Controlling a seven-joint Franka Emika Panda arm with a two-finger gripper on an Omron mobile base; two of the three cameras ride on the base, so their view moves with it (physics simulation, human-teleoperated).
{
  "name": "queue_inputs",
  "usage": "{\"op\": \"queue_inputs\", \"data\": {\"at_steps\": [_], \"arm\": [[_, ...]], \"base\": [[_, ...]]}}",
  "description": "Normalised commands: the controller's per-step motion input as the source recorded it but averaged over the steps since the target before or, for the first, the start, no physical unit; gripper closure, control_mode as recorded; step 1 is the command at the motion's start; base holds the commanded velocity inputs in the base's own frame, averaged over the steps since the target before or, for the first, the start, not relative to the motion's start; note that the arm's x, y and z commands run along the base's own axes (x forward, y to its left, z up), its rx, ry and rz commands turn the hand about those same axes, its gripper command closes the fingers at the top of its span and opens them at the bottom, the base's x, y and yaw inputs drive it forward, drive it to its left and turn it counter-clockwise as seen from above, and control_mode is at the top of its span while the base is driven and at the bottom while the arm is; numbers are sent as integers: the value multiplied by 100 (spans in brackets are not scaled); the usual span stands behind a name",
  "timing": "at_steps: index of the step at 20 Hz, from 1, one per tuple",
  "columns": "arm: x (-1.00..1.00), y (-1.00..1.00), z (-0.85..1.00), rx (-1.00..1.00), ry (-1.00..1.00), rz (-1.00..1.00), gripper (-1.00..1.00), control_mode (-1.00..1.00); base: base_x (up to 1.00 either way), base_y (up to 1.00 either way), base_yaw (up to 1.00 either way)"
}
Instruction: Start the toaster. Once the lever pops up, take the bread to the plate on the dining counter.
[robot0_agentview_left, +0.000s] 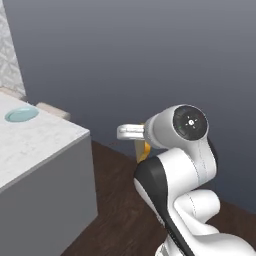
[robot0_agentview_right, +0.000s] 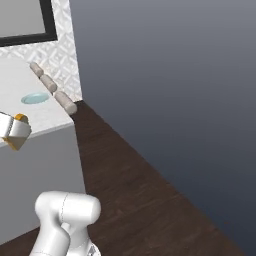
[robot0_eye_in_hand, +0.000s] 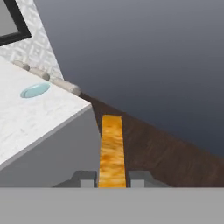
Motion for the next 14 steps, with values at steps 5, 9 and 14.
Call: {"op": "queue_inputs", "data": {"at_steps": [5,9,14], "arm": [[0,0,0,0,0,0,100,100],[0,0,0,0,0,0,100,100],[0,0,0,0,0,0,100,100]], "base": [[100,-44,39],[97,-29,50],[100,-32,49]]}}
